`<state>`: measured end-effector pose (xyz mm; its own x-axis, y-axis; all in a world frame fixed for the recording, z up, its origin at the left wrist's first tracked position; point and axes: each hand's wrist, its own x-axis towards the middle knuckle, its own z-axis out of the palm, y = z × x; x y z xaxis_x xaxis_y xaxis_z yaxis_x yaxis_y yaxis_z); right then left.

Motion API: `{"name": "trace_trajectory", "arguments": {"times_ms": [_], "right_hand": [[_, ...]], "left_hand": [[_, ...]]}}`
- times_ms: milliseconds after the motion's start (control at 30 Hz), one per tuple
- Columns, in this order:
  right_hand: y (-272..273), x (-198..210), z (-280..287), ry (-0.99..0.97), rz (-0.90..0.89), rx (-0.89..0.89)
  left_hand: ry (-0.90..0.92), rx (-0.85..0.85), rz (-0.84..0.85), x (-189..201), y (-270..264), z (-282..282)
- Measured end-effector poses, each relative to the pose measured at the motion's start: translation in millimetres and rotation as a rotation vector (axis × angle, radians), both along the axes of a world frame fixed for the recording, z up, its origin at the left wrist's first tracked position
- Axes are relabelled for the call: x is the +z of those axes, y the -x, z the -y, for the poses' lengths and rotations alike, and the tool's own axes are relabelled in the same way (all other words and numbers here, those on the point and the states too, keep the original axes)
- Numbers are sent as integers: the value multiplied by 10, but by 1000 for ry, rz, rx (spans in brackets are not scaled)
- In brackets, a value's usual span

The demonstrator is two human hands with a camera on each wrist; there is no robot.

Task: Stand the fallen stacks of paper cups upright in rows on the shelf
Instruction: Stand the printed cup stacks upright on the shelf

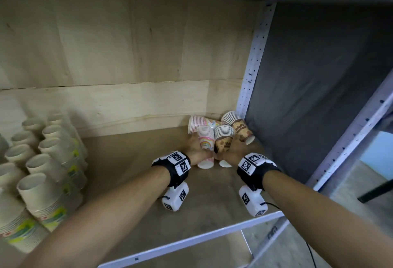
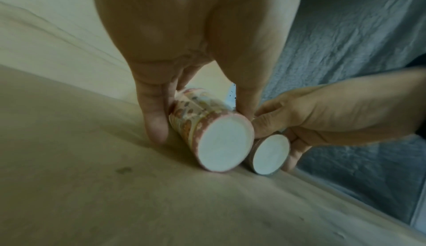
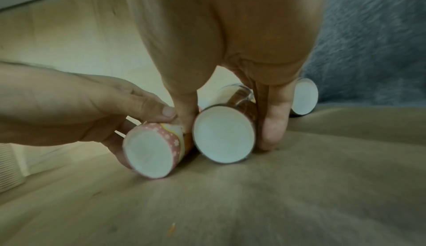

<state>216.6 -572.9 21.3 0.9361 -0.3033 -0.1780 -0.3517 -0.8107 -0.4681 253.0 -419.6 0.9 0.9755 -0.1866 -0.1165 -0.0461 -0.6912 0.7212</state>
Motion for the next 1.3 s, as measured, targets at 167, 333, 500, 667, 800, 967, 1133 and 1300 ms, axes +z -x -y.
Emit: {"name": "trace_trajectory", "arguments": {"times_ms": [167,333,500,667,800,967,1133,1300], "right_hand": [[-1,-5,-23,-27,20,-16],[12,8,-3,30,-2,-19],[24,216,-9,123,-16,-33],[-22,449,78,94,61,23],[-41,689,37,142,88,37],[-89,822,-130,153,68,173],[-124,877,-375,116,47,310],[-135,854,-415,170,88,370]], "left_hand": [[-9,-3,-54,7,2,-9],[-75,-6,-45,94,15,-45],[-178,6,-15,288,43,-147],[-280,-38,84,639,64,-295],[-308,-33,172,894,64,-385],[-359,-95,200,1110,110,-440],[-378,-178,191,1078,116,-462],[-347,-210,189,1047,116,-457]]}}
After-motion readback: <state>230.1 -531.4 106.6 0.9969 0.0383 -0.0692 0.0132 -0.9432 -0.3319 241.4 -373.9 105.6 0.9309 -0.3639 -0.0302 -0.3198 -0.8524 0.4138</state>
